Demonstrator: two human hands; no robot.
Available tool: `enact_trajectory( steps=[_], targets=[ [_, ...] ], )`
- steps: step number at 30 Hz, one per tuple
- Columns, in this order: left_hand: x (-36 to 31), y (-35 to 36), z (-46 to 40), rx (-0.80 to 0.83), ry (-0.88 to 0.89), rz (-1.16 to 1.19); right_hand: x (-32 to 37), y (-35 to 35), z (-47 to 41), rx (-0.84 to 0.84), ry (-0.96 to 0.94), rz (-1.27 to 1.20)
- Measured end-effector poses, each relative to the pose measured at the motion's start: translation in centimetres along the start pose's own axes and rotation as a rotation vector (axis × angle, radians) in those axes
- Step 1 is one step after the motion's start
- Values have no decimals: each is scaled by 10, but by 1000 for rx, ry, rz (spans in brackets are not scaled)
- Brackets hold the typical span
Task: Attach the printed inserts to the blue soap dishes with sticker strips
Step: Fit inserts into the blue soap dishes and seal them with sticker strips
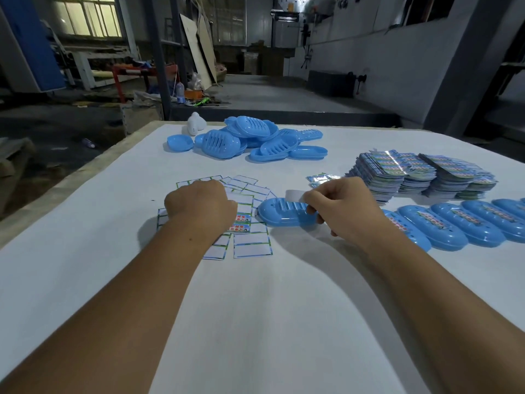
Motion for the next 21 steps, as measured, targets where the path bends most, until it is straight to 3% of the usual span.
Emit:
enact_trajectory(
  steps=[3,5,8,10,15,21],
  targets=[
    [-9,-12,6,-110,41,100,13,-10,4,-134,-121,84],
    [-19,-17,12,-158,125,378,19,-14,8,-182,-169,90],
    [-37,-10,20,-84,254,849,21,-14,9,-192,-189,81],
    [-46,-5,23,-36,300,1015,21,-12,8,-181,-194,65],
    [-65,6,28,125,396,1150,23,-8,8,-160,-220,51],
    [-75,6,33,159,444,1160,25,-5,8,-135,-231,50]
  ],
)
Point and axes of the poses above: each hand's wrist, its own z-axis away from the middle knuckle, its own y-axis out of the palm, x = y × z, the point moved 9 cm from there along -z, towards the middle knuckle, and after that the axes turned 9 degrees about x, right-handed, at the moved point
